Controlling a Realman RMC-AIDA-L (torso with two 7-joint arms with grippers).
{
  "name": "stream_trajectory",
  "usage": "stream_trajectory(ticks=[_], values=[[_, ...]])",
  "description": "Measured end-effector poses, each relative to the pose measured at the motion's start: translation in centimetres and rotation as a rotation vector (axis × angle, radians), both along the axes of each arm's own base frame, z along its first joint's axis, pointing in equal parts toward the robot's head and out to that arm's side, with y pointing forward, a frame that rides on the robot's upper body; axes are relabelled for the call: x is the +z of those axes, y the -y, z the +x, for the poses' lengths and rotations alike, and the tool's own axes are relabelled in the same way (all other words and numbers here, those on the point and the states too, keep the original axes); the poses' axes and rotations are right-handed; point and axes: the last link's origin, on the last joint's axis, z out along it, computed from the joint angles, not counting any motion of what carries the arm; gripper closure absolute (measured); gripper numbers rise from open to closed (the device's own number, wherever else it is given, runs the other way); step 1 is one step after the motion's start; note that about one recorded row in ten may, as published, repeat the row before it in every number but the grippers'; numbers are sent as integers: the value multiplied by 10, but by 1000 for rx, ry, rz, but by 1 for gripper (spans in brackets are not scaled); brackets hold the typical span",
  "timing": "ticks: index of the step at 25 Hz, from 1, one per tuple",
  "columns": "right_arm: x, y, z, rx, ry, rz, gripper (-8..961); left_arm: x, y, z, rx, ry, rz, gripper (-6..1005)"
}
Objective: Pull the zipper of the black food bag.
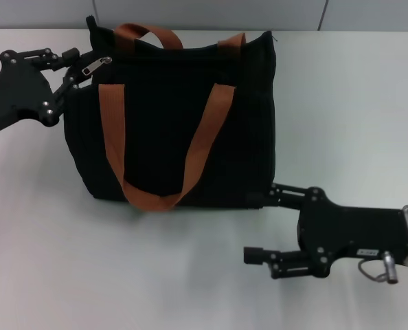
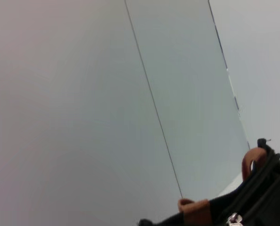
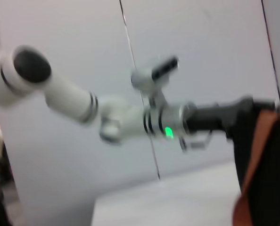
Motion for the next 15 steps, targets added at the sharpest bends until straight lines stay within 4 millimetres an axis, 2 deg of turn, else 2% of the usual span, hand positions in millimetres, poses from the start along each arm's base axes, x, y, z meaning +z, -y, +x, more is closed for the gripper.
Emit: stream_trajectory(ticks=[2,3,4,5,6,8,9,10,12,13,14,15], values=[[9,0,-6,-8,-68,-11,118,-1,3,0,-14,6,18,626],[20,-3,-14,-31,-148,-22,118,-1,7,0,-26,16,43,660],[20,-3,-14,-31,-148,-22,118,-1,7,0,-26,16,43,693],[31,-11,-24,-75,-226,-50,118,-1,8,0,-30,19,54,726],[31,-11,-24,-75,-226,-50,118,-2,10,0,-36,19,64,769],[44,-30,-41,-165,-289,-142,118,-7,14,0,-46,12,83,856],[44,-30,-41,-165,-289,-142,118,-7,14,0,-46,12,83,899],[48,-39,-49,-202,-297,-190,118,-8,14,0,-48,11,86,942],[53,-53,-63,-245,-299,-256,118,-10,15,0,-50,10,88,953],[57,-69,-78,-291,-284,-310,118,-10,16,0,-49,12,88,959],[57,-69,-78,-291,-284,-310,118,-10,16,0,-50,14,89,964],[58,-78,-86,-317,-272,-330,118,-10,16,0,-50,15,89,970]])
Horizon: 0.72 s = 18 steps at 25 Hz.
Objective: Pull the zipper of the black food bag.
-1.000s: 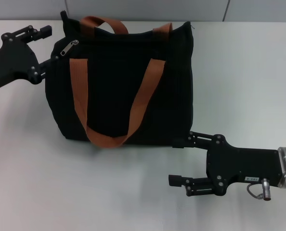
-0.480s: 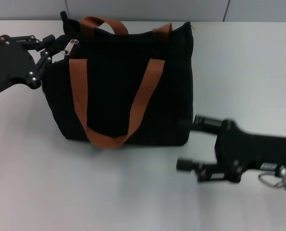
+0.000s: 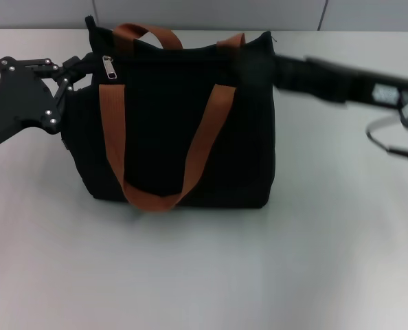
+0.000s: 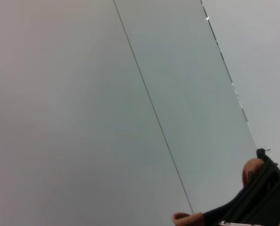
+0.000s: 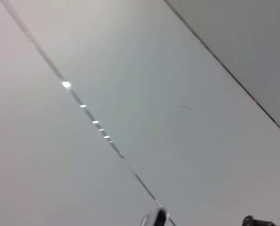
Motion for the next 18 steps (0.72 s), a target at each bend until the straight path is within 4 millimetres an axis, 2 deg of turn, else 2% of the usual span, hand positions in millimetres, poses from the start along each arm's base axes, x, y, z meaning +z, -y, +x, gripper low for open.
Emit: stream_trajectory(ticks=[2,3,4,8,9,13,18], values=[[0,-16,-14,-40,36,-45,118,0,0,0,-1,2,1,969],[-3,-29,-30,-67,84,-100,118,0,0,0,-2,2,2,969],[-3,-29,-30,-67,84,-100,118,0,0,0,-2,2,2,968],[-10,-49,-60,-99,195,-190,119,0,0,1,-4,2,0,966],[-10,-49,-60,-99,195,-190,119,0,0,1,-6,3,0,966],[-22,-62,-82,-121,339,-226,123,0,1,2,-14,8,-4,964],[-34,-71,-101,-131,444,-226,131,-1,2,3,-19,10,-9,962]])
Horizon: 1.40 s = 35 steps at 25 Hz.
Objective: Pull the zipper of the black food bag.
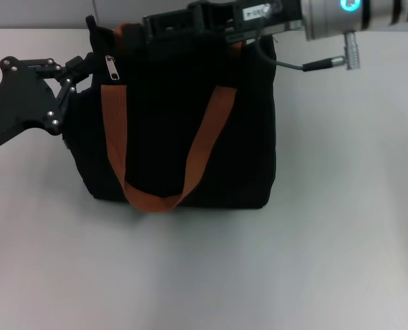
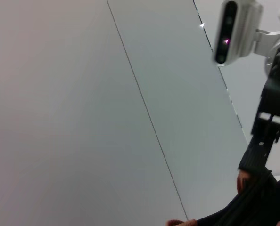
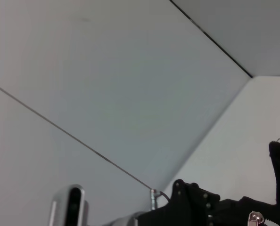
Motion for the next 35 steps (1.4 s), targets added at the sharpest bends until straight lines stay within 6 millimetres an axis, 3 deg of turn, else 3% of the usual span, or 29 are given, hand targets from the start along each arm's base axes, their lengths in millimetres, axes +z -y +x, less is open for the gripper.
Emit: stream_trajectory(ticks=[10,15,30,35], values=[[-23,-3,-22,21,98,6,149,-1,-2,3,-5,9,-9,957],[-29,-4,-21,10,125,19,158,-1,-1,3,-9,12,-11,955],[-37,-7,-28,16,147,41,185,0,-1,8,-35,24,-16,948],[-37,-6,-32,30,145,35,194,1,-11,15,-33,40,-30,945]])
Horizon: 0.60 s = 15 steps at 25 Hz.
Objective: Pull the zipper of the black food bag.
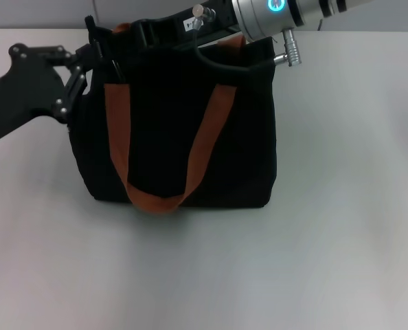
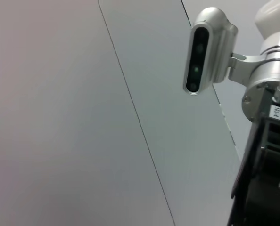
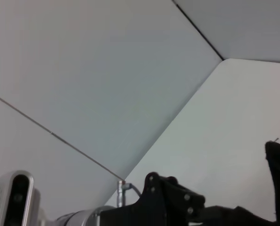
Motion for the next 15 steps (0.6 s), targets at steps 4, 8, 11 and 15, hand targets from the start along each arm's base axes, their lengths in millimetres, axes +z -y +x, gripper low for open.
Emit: stream_trajectory(ticks=[4,8,11,15], values=[[0,0,-1,3,-1,3,201,0,-4,2,4,-3,2,944],[0,-1,0,0,0,7,208,0,-5,0,17,-2,2,942],[0,-1,0,4,4,7,213,1,-4,-1,21,-1,2,940],[-1,-1,-1,5,4,9,220,0,-5,1,15,1,-2,939]])
